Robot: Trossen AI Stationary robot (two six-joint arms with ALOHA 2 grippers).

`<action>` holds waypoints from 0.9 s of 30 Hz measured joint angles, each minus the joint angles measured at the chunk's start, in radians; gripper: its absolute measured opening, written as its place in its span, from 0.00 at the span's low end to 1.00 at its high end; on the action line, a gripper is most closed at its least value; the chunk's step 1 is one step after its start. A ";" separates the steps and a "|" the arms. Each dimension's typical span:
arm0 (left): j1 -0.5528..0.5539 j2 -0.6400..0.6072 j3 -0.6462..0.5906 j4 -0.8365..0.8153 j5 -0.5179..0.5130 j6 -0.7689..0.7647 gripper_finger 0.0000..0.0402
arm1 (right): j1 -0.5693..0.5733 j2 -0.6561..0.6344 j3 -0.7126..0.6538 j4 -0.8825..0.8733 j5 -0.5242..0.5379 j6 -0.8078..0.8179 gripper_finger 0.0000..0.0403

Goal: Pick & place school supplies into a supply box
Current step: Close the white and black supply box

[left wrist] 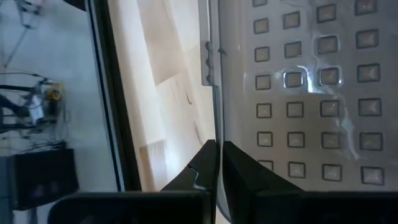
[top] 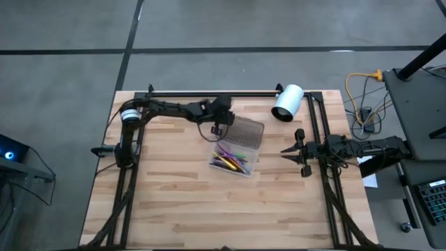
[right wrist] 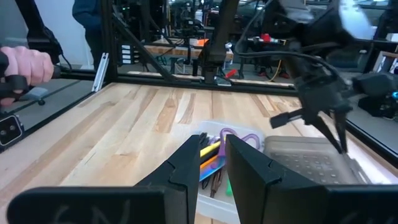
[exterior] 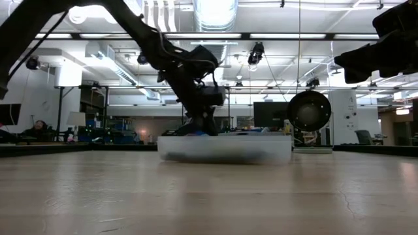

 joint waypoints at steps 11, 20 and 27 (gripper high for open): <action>-0.067 -0.081 -0.152 0.119 -0.095 0.016 0.00 | 0.000 0.000 0.000 0.001 -0.001 0.000 0.17; -0.101 -0.082 -0.175 0.141 -0.160 0.017 0.00 | 0.000 0.000 0.000 0.001 0.000 0.000 0.17; -0.124 -0.082 -0.222 0.218 -0.239 0.034 0.00 | 0.000 0.000 0.000 0.001 0.000 0.000 0.17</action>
